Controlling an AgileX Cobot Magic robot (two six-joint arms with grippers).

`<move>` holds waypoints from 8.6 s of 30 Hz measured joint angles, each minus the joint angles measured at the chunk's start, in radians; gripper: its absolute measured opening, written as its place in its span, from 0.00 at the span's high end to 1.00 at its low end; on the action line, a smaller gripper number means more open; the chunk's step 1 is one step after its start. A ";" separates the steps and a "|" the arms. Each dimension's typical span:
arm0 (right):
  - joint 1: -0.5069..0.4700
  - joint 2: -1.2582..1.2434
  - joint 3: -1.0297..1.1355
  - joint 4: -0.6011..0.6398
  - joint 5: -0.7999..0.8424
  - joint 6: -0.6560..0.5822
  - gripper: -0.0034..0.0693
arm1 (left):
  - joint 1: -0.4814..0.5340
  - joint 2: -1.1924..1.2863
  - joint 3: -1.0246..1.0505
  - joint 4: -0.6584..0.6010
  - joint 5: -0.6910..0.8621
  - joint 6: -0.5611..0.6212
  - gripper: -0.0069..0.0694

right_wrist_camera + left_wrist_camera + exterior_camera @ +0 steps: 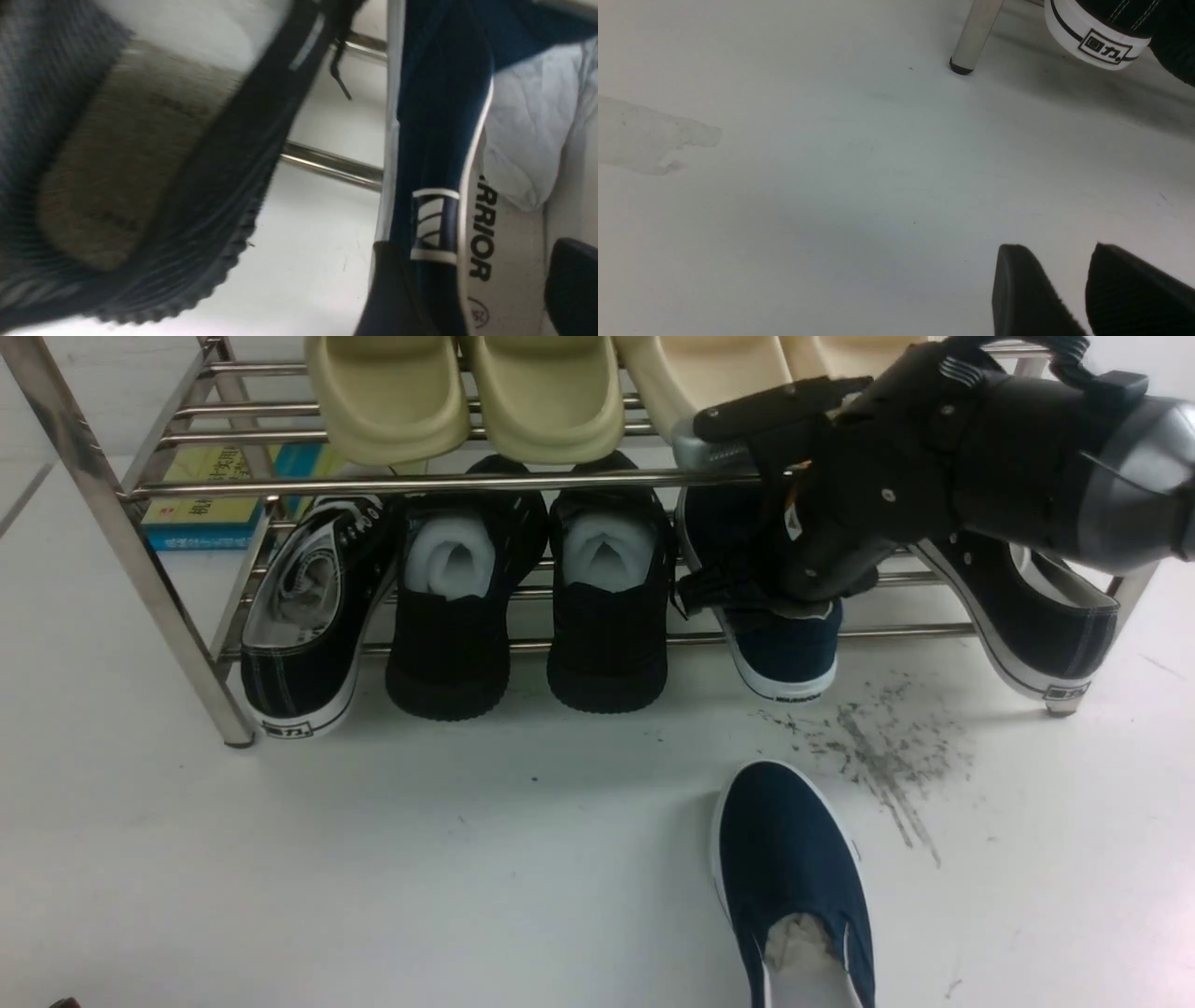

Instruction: Take the shoes off the shelf with your hand on the white table.

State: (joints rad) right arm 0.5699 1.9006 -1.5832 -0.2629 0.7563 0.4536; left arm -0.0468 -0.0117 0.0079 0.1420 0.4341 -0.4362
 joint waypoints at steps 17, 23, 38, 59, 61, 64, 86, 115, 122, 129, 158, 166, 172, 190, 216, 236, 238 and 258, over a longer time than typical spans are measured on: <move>-0.009 0.075 -0.014 0.009 -0.073 0.000 0.86 | 0.000 0.000 0.000 0.000 0.000 0.000 0.59; -0.010 -0.018 -0.005 0.024 0.094 -0.008 0.90 | 0.000 0.000 0.000 0.000 0.000 0.000 0.59; -0.006 -0.287 -0.002 0.218 0.508 -0.182 0.90 | 0.000 0.000 0.000 0.000 0.000 0.000 0.59; 0.687 -0.400 0.194 0.126 0.472 0.347 0.90 | 0.000 0.000 0.000 -0.001 0.000 0.000 0.59; 0.701 -0.352 0.194 0.086 0.427 0.372 0.90 | 0.000 0.000 0.000 -0.001 0.000 0.000 0.59; 0.700 -0.268 0.194 0.041 0.369 0.383 0.90 | 0.000 0.000 0.000 -0.001 0.000 0.000 0.59; 0.567 0.010 0.194 0.011 0.119 0.543 0.87 | 0.000 0.000 0.000 -0.001 0.000 0.000 0.59; 0.567 -0.292 -0.221 0.180 0.487 -0.180 0.66 | 0.000 0.000 0.000 -0.001 0.000 0.000 0.59; 0.567 -0.597 -0.096 0.095 0.495 -0.230 0.97 | 0.000 0.000 0.000 -0.001 0.000 0.000 0.59; 0.567 -0.970 0.266 0.028 0.473 -0.147 0.97 | 0.000 0.000 0.000 -0.001 0.000 0.000 0.59; 0.567 -1.499 1.208 -0.561 -0.504 0.337 0.95 | 0.000 0.000 0.000 -0.001 0.000 0.000 0.59; 0.567 -1.499 1.208 -0.571 -0.540 0.338 0.95 | 0.000 0.000 0.000 -0.001 0.000 0.000 0.59; 0.567 -1.504 1.208 -0.514 -0.563 0.334 0.94 | 0.000 0.000 0.000 -0.001 0.000 0.000 0.59; -0.204 -1.826 1.481 0.286 -0.460 -0.399 0.92 | 0.000 0.000 0.000 -0.001 0.000 0.000 0.59; -0.482 -1.911 1.597 0.294 -0.366 -0.415 0.88 | 0.000 0.000 0.000 -0.001 0.000 0.000 0.59; -0.538 -1.911 1.597 0.294 -0.366 -0.408 0.85 | 0.000 0.000 0.000 -0.001 0.000 0.000 0.59; -0.538 -1.911 1.597 0.294 -0.366 -0.408 0.85 | 0.000 0.000 0.000 -0.001 0.000 0.000 0.59; -0.538 -1.911 1.597 0.294 -0.366 -0.408 0.81 | 0.000 0.000 0.000 -0.001 0.000 0.000 0.59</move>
State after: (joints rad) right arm 0.0320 -0.0101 0.0136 0.0316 0.3898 0.0459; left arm -0.0468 -0.0117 0.0079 0.1406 0.4341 -0.4362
